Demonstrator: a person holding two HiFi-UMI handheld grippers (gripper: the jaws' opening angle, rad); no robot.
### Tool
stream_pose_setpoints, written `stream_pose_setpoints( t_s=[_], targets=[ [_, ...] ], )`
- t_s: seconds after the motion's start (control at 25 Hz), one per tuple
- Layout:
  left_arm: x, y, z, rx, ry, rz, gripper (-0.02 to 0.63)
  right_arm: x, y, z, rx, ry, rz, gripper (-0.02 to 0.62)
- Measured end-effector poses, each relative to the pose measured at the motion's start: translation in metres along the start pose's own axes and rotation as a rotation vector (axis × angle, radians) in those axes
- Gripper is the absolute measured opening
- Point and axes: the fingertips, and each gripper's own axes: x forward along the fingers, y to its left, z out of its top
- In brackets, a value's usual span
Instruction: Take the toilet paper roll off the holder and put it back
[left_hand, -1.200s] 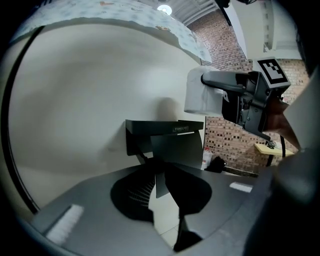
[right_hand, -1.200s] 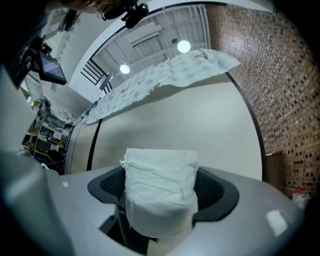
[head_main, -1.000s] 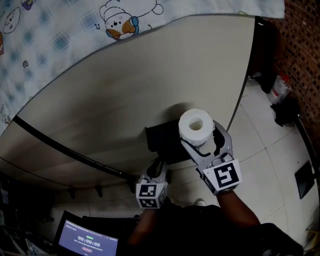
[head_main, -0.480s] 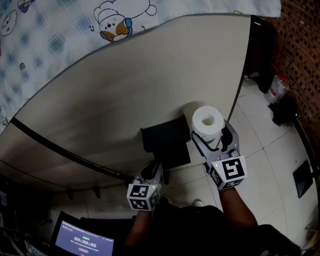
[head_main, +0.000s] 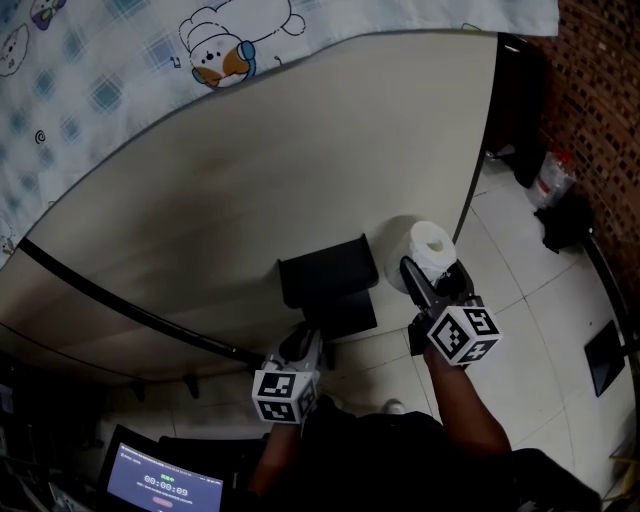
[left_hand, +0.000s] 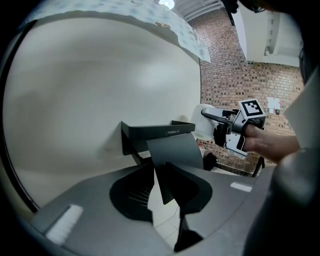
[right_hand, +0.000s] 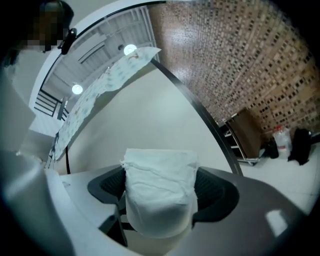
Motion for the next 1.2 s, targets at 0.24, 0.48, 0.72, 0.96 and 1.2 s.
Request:
stream_pose_setpoints(
  t_s=[0.24, 0.48, 0.72, 0.96, 1.2],
  targets=[
    [0.000, -0.003, 0.002, -0.011, 0.007, -0.004, 0.091, 0.008, -0.020, -0.033, 0.249, 0.037, -0.004, 0.407],
    [0.001, -0.005, 0.002, -0.032, 0.011, -0.015, 0.088, 0.015, -0.025, -0.068, 0.490, 0.067, 0.041, 0.402],
    [0.001, -0.004, 0.002, -0.038, 0.013, -0.011, 0.086, 0.019, -0.016, -0.088, 0.533, 0.106, 0.067, 0.402],
    [0.000, -0.005, -0.001, -0.060, 0.020, -0.020, 0.082, 0.019, -0.015, -0.093, 0.539, 0.101, 0.083, 0.402],
    [-0.002, -0.006, 0.002, -0.084, 0.009, -0.034, 0.080, 0.019, -0.017, -0.094, 0.585, 0.084, 0.098, 0.402]
  ],
)
